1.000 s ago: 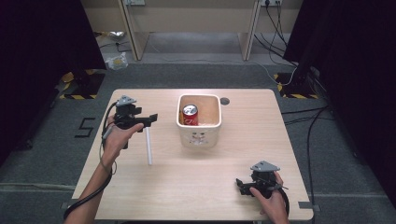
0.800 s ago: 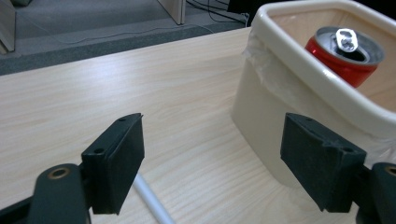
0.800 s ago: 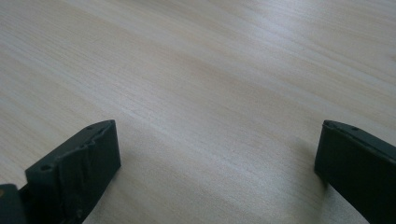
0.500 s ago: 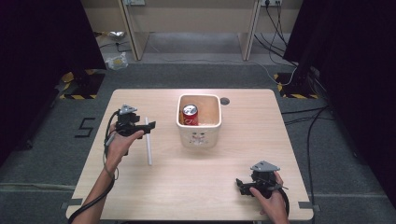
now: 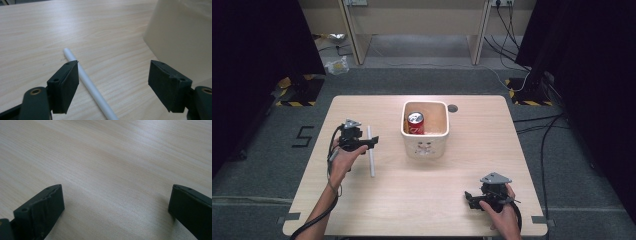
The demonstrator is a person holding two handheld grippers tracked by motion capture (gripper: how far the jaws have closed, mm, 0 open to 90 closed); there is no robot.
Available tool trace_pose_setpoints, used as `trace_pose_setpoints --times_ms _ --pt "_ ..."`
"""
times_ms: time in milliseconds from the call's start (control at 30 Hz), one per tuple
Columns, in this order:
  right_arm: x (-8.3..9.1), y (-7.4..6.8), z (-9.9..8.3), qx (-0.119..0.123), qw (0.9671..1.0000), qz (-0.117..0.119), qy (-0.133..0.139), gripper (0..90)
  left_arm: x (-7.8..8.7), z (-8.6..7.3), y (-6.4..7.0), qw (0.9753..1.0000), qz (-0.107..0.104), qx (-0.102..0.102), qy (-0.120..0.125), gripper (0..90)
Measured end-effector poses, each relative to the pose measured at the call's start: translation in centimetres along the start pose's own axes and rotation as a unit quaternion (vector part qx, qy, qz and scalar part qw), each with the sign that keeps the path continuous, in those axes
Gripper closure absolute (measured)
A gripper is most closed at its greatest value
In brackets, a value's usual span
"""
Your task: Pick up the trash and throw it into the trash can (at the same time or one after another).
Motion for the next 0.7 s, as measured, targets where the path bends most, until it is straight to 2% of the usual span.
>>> trace_pose_setpoints --times_ms 567,700 --pt "0.0 0.0 0.0 0.0 1.0 0.0 0.0 0.5 -1.8 -2.9 -1.5 0.9991 0.024 0.011 -0.034 31.8" --pt "0.0 0.0 0.0 0.0 1.0 0.0 0.0 0.5 -1.9 -3.3 -1.6 0.9989 0.028 0.004 -0.039 35.9"
Point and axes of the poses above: each handheld gripper's, and its own axes: x roughly backward along the jaws, z roughly out of its top, y roughly to its right, the point moved 7 cm from there along -x, roughly forward along the jaws, and after that the axes turned 8 degrees about y, right-handed, at the moved point
